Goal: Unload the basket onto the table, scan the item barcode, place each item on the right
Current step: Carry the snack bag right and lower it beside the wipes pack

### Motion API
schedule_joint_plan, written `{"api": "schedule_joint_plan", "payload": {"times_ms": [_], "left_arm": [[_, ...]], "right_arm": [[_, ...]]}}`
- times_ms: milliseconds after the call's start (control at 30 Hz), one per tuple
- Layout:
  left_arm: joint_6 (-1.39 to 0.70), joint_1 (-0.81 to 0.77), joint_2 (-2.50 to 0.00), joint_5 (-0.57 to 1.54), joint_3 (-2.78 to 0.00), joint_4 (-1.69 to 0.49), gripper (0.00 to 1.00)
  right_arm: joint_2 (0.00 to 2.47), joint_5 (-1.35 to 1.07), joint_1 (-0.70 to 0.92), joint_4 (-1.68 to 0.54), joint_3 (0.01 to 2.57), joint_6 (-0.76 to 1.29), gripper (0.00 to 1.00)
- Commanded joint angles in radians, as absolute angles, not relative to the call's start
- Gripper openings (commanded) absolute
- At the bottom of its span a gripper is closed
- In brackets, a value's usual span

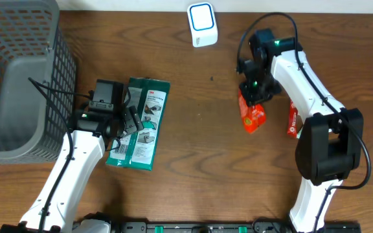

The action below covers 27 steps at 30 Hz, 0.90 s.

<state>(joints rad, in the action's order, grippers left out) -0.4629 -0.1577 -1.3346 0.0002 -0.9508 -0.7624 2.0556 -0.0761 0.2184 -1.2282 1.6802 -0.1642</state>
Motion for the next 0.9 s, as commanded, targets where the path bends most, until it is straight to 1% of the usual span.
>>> {"api": "schedule_joint_plan", "payload": {"times_ms": [0,200,400,433,533,567,633,700,800,867], "left_arm": [[-0.450,-0.154,-1.341,-0.012,-0.962,-0.766,0.87],[-0.450,-0.154,-1.341,-0.012,-0.962,-0.766,0.86],[-0.450,-0.154,-1.341,-0.012,-0.962,-0.766,0.87],[-0.450,-0.154,-1.341,-0.012,-0.962,-0.766,0.87],[-0.450,-0.154,-1.341,-0.012,-0.962,-0.766,0.86],[-0.450,-0.154,-1.341,-0.012,-0.962,-0.766,0.86],[-0.450,-0.154,-1.341,-0.012,-0.962,-0.766,0.86],[-0.450,-0.154,-1.341,-0.012,-0.962,-0.766,0.86],[-0.450,-0.154,-1.341,-0.012,-0.962,-0.766,0.86],[-0.450,-0.154,-1.341,-0.012,-0.962,-0.766,0.86]], "right_arm": [[2.053,-0.088,0.181,-1.202,1.619,-0.141,0.02],[2.053,-0.075,0.147,-1.150,1.550,-0.130,0.05],[2.053,0.019,0.136,-1.103,1.493,-0.136,0.07],[2.053,0.029,0.136,-1.097,1.485,-0.136,0.11],[2.053,0.056,0.136,-1.075,1.459,-0.136,0.20],[2.053,0.056,0.136,-1.068,1.452,-0.136,0.25],[2.053,0.057,0.136,-1.050,1.437,-0.136,0.44],[2.053,0.101,0.136,-1.024,1.411,-0.136,0.75],[2.053,0.188,0.136,-0.997,1.390,-0.123,0.87],[2.053,0.220,0.136,-0.987,1.390,-0.078,0.89]]}}
